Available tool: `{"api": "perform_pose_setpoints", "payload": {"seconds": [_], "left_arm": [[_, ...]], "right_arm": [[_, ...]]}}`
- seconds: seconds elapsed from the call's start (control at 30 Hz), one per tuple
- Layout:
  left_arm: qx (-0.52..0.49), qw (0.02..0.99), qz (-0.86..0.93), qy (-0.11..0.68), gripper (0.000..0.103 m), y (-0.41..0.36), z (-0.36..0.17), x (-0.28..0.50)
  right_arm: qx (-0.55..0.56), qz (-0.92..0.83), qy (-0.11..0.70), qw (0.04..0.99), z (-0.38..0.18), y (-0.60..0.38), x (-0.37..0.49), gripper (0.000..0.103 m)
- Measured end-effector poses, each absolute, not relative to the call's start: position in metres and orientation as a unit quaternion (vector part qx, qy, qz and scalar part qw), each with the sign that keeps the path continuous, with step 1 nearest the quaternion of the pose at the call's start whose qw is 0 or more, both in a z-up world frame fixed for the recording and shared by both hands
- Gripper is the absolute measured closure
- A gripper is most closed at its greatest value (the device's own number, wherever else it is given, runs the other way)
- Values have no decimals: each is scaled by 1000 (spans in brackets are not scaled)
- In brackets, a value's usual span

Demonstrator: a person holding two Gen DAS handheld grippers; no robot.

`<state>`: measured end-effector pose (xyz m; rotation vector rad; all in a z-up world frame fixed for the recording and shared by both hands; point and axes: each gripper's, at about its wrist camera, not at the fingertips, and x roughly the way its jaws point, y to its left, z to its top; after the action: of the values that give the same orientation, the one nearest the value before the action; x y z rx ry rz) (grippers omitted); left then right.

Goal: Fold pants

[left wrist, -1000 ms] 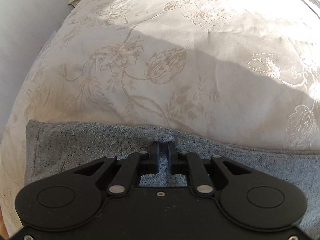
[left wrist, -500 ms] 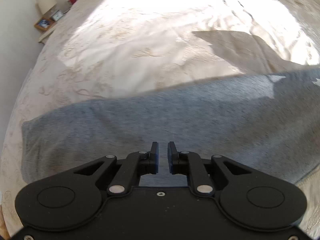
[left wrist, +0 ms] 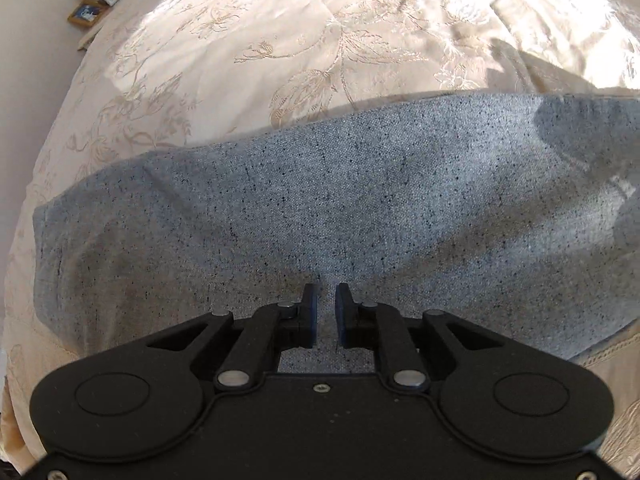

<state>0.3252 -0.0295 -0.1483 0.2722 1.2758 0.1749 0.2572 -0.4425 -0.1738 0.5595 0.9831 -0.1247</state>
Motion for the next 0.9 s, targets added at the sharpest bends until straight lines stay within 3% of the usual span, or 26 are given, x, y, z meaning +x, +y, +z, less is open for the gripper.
{"api": "perform_pose_setpoints", "payload": {"seconds": [0.3, 0.73, 0.83, 0.87, 0.9], "left_arm": [[119, 796, 78, 589, 82, -66, -133, 311], [57, 812, 31, 580, 82, -127, -130, 349], [54, 817, 32, 573, 82, -142, -141, 371], [47, 816, 29, 575, 82, -145, -146, 378], [39, 816, 23, 577, 82, -149, -151, 386]], "right_arm": [[429, -90, 416, 797, -208, -484, 253, 61], [493, -61, 403, 769, -237, -509, 290, 60], [488, -64, 408, 769, -236, -514, 281, 74], [488, -63, 411, 767, -235, -514, 278, 85], [490, -63, 410, 767, -235, -514, 277, 86]]}}
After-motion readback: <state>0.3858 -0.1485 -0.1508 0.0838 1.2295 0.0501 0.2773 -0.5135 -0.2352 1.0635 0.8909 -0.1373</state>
